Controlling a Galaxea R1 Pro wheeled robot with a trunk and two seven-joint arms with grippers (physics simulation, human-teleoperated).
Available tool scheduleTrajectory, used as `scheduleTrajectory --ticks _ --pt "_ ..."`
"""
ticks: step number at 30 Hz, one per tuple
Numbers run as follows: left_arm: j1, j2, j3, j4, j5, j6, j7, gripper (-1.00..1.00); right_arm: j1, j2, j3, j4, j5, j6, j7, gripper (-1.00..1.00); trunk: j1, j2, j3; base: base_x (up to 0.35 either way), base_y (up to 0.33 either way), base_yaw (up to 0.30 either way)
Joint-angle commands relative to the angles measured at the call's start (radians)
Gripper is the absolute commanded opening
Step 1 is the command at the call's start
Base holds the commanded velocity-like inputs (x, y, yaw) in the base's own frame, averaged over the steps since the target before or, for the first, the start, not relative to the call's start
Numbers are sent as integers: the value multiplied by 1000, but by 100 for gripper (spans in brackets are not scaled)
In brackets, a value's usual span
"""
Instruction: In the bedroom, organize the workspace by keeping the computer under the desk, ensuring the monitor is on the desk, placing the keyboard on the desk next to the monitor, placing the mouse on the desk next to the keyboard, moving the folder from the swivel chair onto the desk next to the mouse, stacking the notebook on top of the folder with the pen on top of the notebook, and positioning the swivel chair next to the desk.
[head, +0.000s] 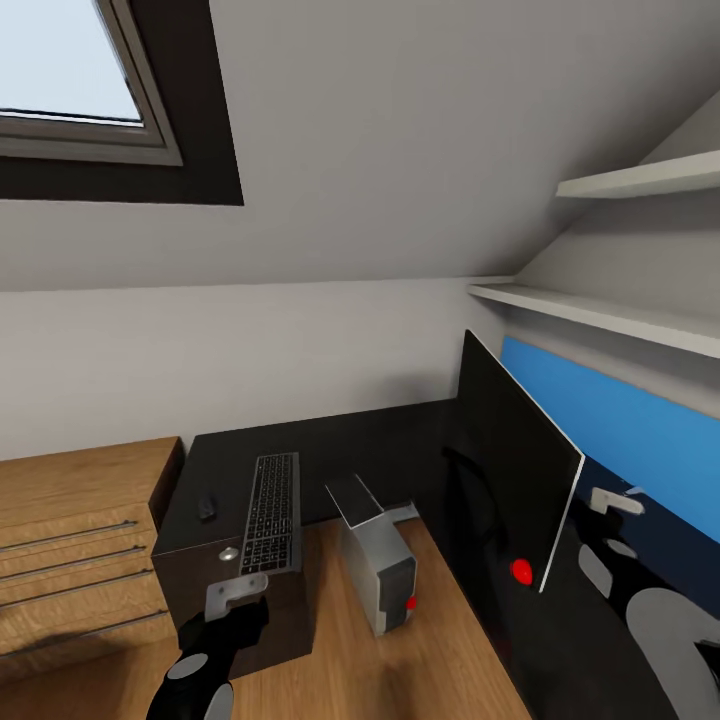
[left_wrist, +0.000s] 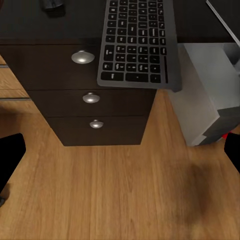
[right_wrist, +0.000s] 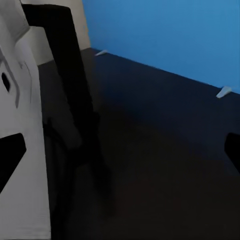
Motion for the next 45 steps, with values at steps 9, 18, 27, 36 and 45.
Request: scheduleTrajectory --ticks 9,18,27,36,45 --pt "-1 0 0 -2 11 2 9 100 -1 86 9 33 79 -7 14 100 0 -1 -2 0 0 0" --pt "-1 0 0 -3 11 3 9 100 -1 180 8 29 82 -8 -35 100 0 -1 -2 0 0 0" --pt "-1 -1 -1 -1 11 3 9 100 -1 208 8 29 84 -8 -84 100 0 -1 -2 0 0 168" --pt "-1 -1 -3 0 11 2 9 100 -1 210 8 29 84 -9 -86 100 0 -1 -2 0 0 259" --pt "-1 -1 -3 0 11 2 9 100 -1 210 8 28 84 -10 -86 100 0 -1 -3 0 0 148"
